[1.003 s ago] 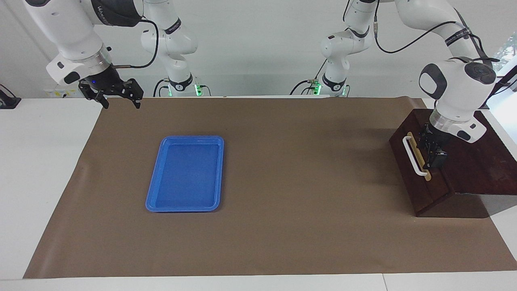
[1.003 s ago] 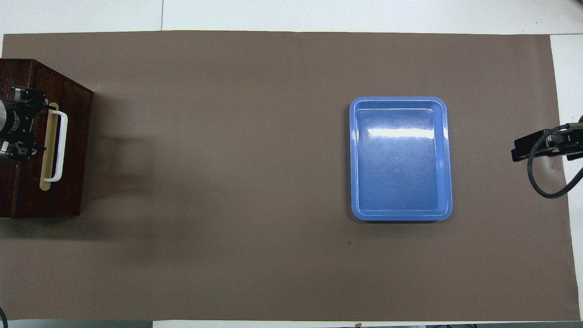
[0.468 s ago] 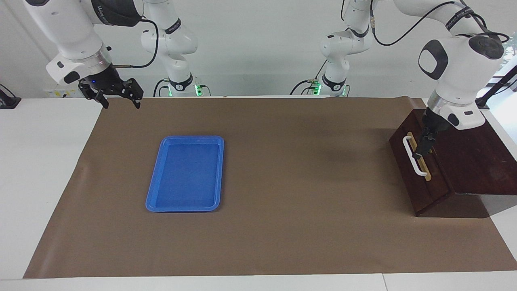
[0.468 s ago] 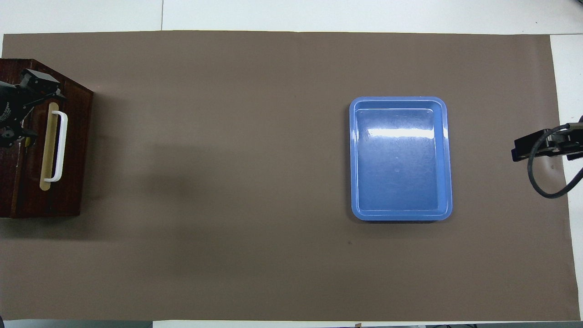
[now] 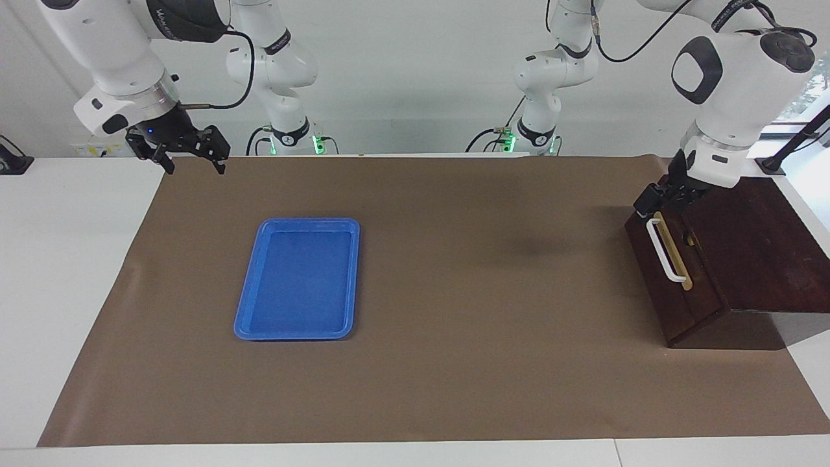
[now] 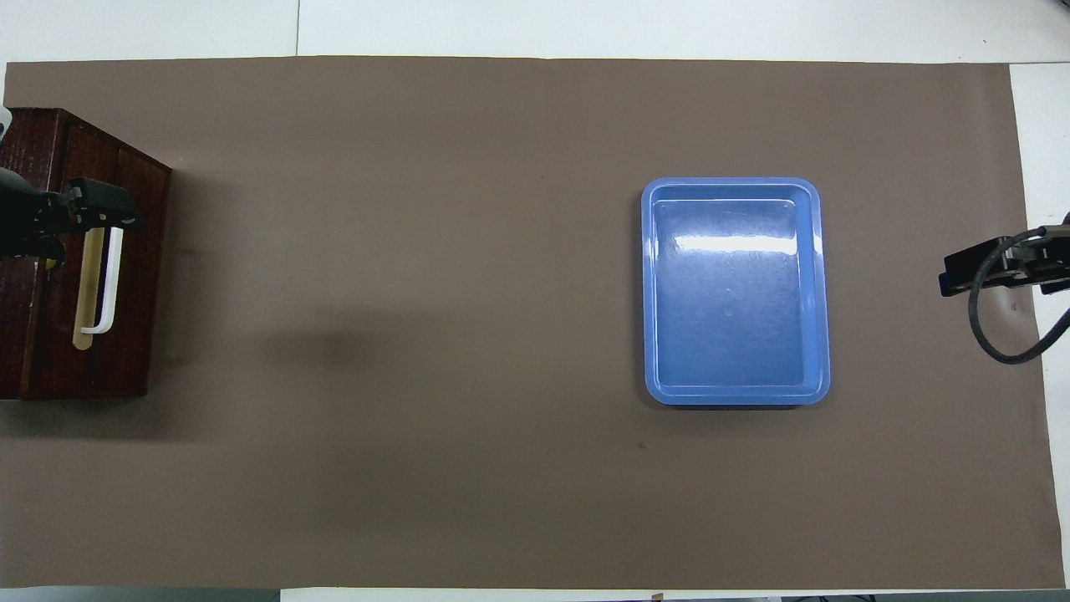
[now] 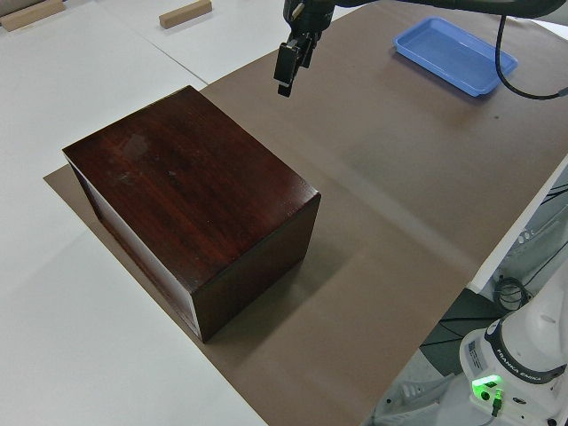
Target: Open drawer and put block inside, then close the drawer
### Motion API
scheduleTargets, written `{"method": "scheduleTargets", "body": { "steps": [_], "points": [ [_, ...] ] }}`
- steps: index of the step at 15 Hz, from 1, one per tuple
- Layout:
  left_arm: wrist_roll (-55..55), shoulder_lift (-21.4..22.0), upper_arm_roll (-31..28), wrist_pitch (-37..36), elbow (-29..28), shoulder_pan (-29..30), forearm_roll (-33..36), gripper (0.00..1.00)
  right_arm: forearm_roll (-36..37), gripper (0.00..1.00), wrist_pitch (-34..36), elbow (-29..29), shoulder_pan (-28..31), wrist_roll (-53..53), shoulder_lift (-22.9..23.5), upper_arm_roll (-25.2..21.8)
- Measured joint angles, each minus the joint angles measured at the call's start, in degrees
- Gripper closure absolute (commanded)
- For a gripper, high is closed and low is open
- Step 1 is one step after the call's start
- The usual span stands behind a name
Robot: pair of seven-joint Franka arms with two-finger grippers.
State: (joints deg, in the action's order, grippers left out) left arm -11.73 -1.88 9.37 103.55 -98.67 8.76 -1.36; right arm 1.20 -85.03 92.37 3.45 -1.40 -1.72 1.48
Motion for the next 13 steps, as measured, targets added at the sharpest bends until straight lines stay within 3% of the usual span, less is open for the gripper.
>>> {"method": "scheduleTargets", "body": {
  "steps": [7,13],
  "points": [
    [0.95,0.40,0.11,-2.04,0.03,-4.52,-0.12,0.00,0.00,0.00,0.00,0.00,0.01,0.00,0.00,0.00],
    [11.26,1.80,-0.30,-5.83,0.30,-4.54,0.43,0.00,0.00,0.00,0.00,-0.04,0.29,0.00,0.00,-0.03]
  ]
}}
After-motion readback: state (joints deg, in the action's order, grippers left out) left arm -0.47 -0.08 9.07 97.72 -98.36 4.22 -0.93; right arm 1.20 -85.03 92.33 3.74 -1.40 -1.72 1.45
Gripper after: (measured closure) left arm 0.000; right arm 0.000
